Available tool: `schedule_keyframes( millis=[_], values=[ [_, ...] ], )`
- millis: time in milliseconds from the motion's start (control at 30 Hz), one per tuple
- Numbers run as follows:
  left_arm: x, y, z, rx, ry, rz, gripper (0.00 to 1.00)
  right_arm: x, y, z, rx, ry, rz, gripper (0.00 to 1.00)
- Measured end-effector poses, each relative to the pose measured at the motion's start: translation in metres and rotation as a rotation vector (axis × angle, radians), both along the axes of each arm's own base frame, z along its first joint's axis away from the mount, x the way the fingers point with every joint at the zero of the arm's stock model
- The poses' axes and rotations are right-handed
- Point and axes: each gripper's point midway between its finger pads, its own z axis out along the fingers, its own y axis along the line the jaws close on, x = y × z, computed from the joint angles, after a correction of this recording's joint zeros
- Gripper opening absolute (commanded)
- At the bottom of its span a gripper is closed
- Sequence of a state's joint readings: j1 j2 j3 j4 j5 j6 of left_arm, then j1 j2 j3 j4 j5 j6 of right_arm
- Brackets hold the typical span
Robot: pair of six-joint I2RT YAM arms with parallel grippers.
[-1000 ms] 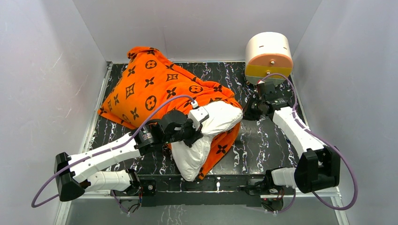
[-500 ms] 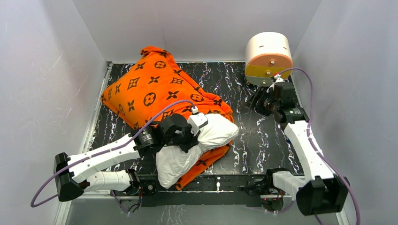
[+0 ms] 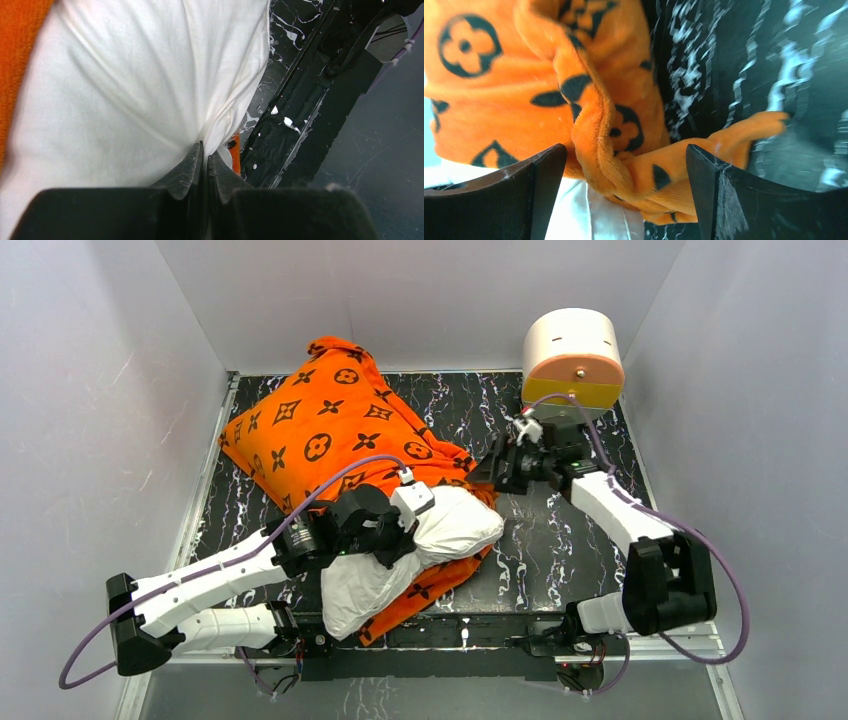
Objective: Remove the pillowcase from the pillow
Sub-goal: Remove the pillow from the pillowcase.
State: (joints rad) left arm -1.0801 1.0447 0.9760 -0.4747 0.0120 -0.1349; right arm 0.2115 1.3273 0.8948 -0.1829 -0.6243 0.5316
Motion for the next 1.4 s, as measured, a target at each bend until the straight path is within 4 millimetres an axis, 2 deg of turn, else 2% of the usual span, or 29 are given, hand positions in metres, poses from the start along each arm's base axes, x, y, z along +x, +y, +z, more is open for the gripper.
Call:
schedule_keyframes(
  millis=[33,100,133,167,233,267,433,567,667,733,800,900,1000,1033,1100,1233,1333,1400],
  values=[
    [0.0,0.001,0.0,-0.001,0.0,0.0,0.0,-0.008,0.01,-0.01,0.004,0.035,0.039,0.88],
    [-0.001,0.001,0.0,0.0,0.002,0.0,0.0,-0.025,0.035,-0.022,-0.005,0.069,0.122,0.57],
    [-0.001,0.002,0.0,0.001,0.004,-0.001,0.0,-0.03,0.046,-0.024,-0.015,0.06,0.157,0.46],
    [-0.002,0.002,-0.001,0.005,0.008,-0.002,0.0,-0.033,0.054,-0.024,-0.028,0.052,0.176,0.38],
    [-0.005,0.004,-0.003,0.015,0.02,-0.006,0.0,-0.03,0.062,-0.019,-0.047,0.023,0.176,0.09],
    [-0.005,0.004,-0.003,0.014,0.022,-0.006,0.0,-0.025,0.063,-0.017,-0.06,0.007,0.16,0.0],
    [-0.006,0.004,-0.001,0.003,0.03,-0.002,0.0,0.003,0.053,-0.01,-0.137,-0.049,0.028,0.0],
    [-0.011,0.004,0.006,-0.032,0.045,-0.013,0.0,0.03,0.046,0.005,-0.192,-0.121,-0.106,0.0],
    [-0.014,0.006,0.012,-0.056,0.047,-0.026,0.0,0.049,0.046,0.016,-0.169,-0.16,-0.223,0.0],
    [-0.017,0.007,0.013,-0.055,0.054,-0.041,0.0,0.058,0.052,0.021,-0.136,-0.159,-0.248,0.01],
    [-0.02,0.007,0.014,-0.052,0.065,-0.059,0.0,0.072,0.07,0.028,-0.118,-0.121,-0.198,0.02],
    [-0.018,0.002,0.018,-0.068,0.063,-0.074,0.0,0.098,0.109,0.039,-0.092,-0.052,-0.05,0.14],
    [-0.012,-0.004,0.019,-0.082,0.053,-0.067,0.0,0.105,0.126,0.035,-0.073,-0.031,0.036,0.25],
    [-0.012,-0.005,0.018,-0.082,0.056,-0.068,0.0,0.101,0.123,0.027,-0.082,-0.015,0.042,0.33],
    [-0.011,-0.008,0.016,-0.082,0.063,-0.069,0.0,0.097,0.113,0.015,-0.11,0.001,0.033,0.55],
    [-0.006,-0.014,0.016,-0.101,0.06,-0.034,0.0,0.09,0.073,-0.002,-0.237,0.008,-0.037,0.82],
    [0.0,-0.018,0.018,-0.122,0.041,-0.005,0.0,0.083,0.039,0.011,-0.331,-0.053,-0.125,0.96],
    [0.003,-0.02,0.017,-0.125,0.034,0.006,0.0,0.071,0.016,0.03,-0.375,-0.111,-0.198,0.99]
  ],
)
